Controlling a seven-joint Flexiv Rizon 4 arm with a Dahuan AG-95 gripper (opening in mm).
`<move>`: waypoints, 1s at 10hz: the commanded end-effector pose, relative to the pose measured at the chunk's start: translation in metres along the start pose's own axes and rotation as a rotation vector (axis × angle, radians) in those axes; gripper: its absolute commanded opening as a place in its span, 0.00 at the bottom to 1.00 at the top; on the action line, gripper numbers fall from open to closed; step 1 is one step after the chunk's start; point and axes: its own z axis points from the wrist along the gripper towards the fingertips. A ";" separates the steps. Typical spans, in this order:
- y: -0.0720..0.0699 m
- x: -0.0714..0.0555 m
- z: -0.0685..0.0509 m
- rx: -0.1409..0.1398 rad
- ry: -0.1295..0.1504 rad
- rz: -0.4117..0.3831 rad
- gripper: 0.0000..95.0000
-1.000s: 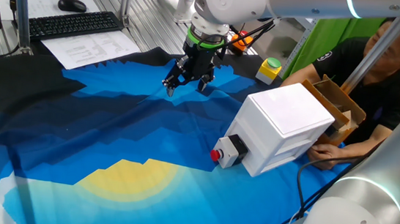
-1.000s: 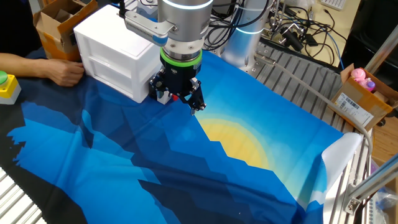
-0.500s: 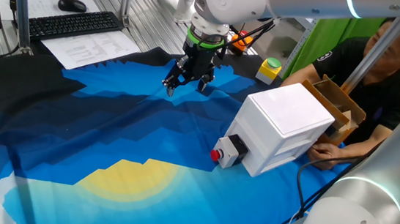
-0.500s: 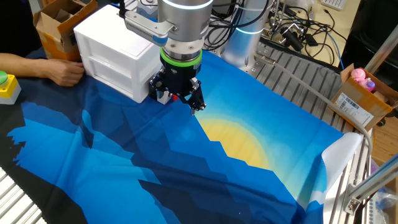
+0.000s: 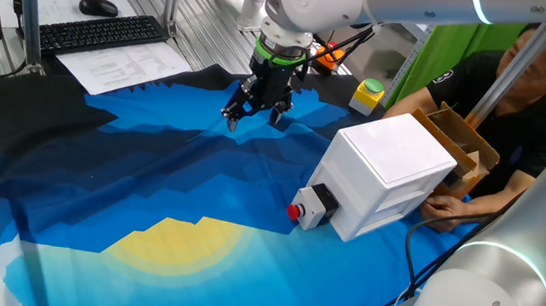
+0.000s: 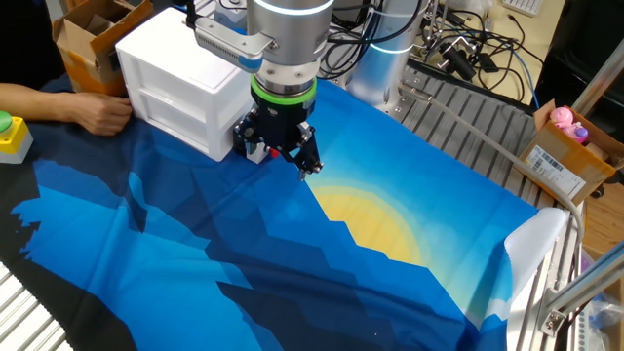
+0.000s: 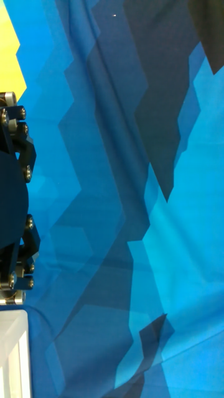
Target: Press the button horizontally
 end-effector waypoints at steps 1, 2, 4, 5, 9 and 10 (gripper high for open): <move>0.000 0.000 0.000 -0.165 -0.018 0.223 0.00; 0.000 0.002 0.001 -0.167 -0.017 0.222 0.00; 0.002 0.007 0.005 -0.167 -0.017 0.220 0.00; 0.002 0.008 0.006 -0.166 -0.017 0.219 0.00; 0.004 0.008 0.010 -0.157 -0.009 0.215 0.00; 0.004 0.008 0.011 -0.154 0.000 0.215 0.00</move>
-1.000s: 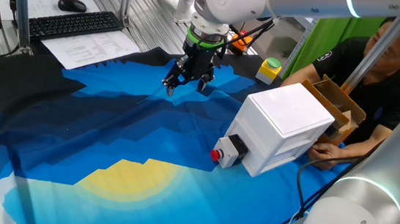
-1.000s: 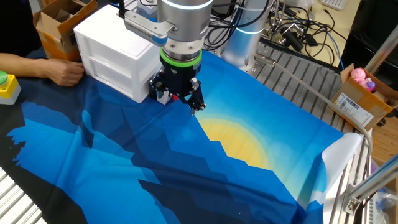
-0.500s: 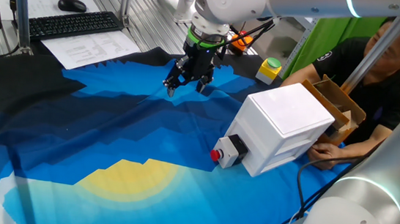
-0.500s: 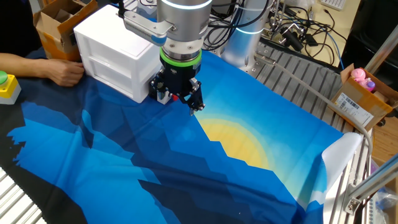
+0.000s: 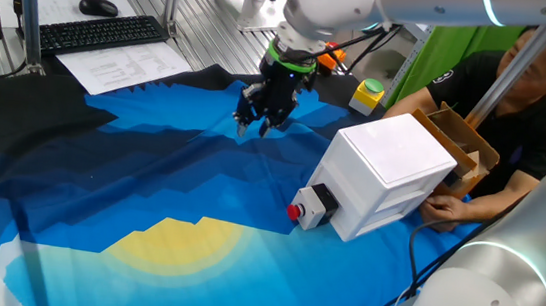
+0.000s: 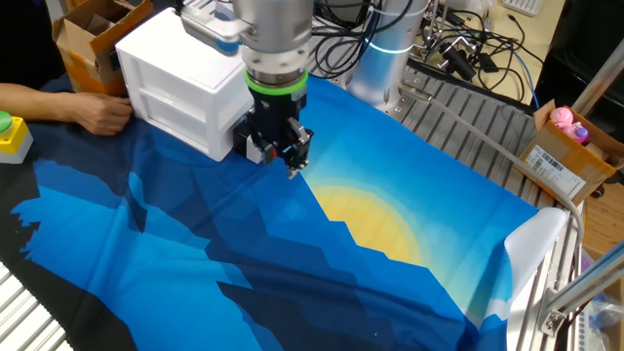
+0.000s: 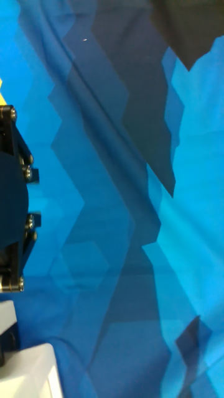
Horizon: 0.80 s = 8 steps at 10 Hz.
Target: Press the button horizontally
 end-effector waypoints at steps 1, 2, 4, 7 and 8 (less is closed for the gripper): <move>0.000 0.003 0.004 0.013 0.044 -0.003 0.00; 0.000 0.008 0.006 0.022 0.068 -0.011 0.00; -0.002 0.030 0.013 0.041 0.095 -0.012 0.00; -0.008 0.075 0.025 0.073 0.140 -0.010 0.00; -0.009 0.085 0.033 0.114 0.133 -0.021 0.00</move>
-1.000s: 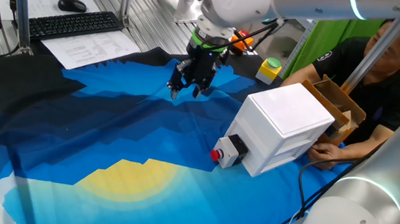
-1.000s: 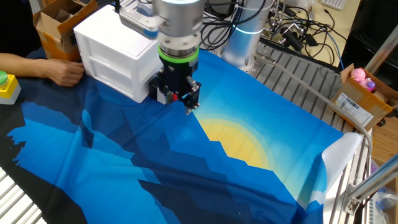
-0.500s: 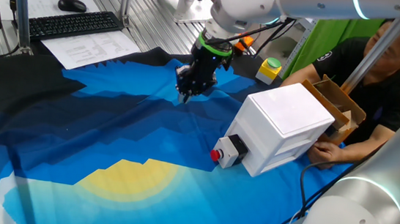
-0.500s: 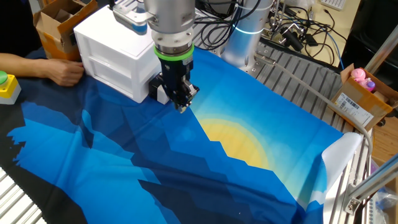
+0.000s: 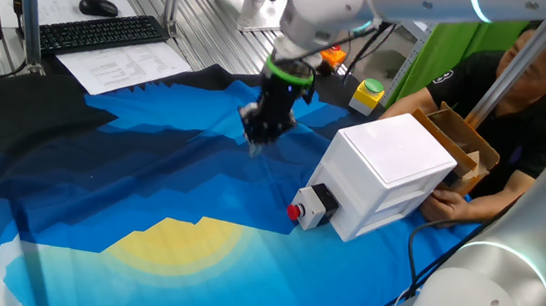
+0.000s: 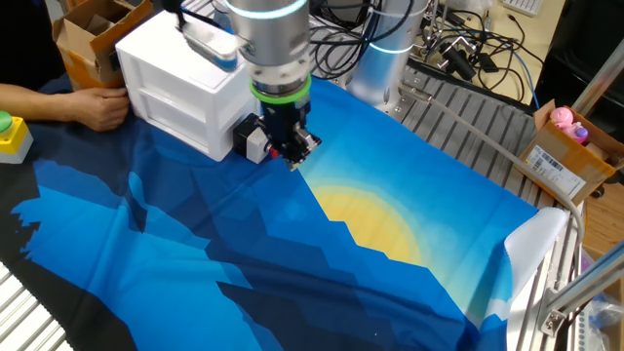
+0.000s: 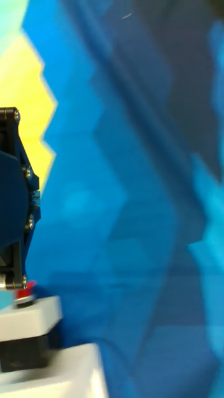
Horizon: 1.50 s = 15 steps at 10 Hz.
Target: Press the button horizontally
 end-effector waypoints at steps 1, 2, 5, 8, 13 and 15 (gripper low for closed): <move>0.001 0.015 0.019 0.135 -0.014 -0.029 0.00; 0.000 0.016 0.022 0.169 -0.013 -0.041 0.00; -0.005 0.017 0.050 0.313 -0.021 -0.050 0.00; -0.015 0.020 0.081 0.342 -0.018 -0.035 0.00; -0.015 0.020 0.083 0.269 0.054 0.052 0.00; -0.015 0.020 0.083 0.291 0.132 0.127 0.00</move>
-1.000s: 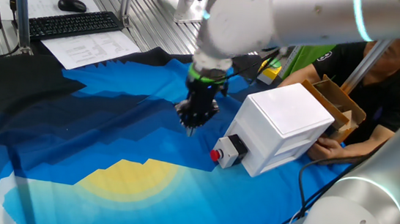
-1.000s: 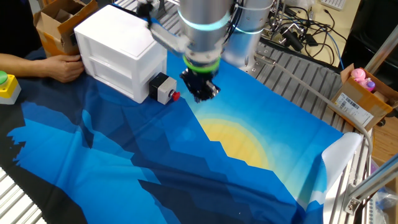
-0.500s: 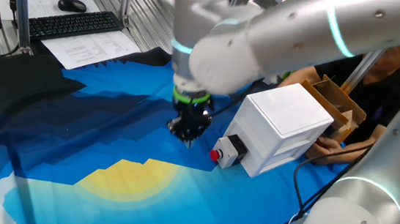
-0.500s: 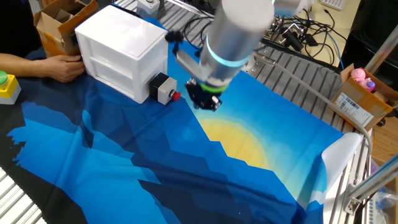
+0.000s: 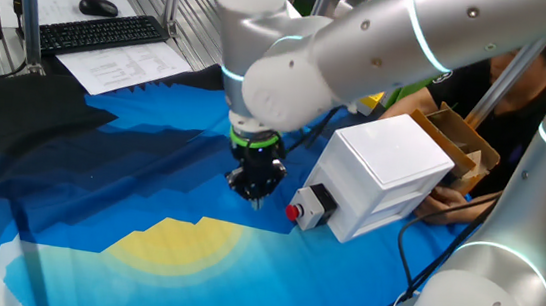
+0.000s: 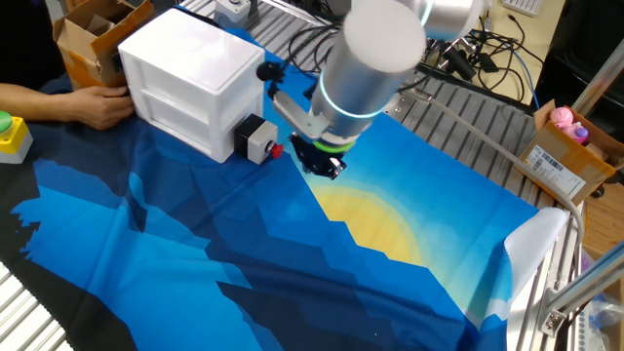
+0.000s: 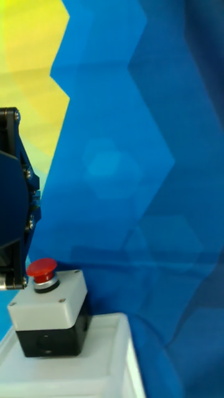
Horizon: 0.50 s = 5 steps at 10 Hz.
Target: Press the button horizontally
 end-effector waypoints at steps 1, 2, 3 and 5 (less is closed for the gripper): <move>0.001 0.000 0.000 0.008 0.141 0.093 0.00; 0.001 0.000 0.000 0.024 0.138 0.096 0.00; 0.001 0.000 0.000 0.046 0.129 0.095 0.00; 0.001 0.000 0.000 0.118 0.106 0.071 0.00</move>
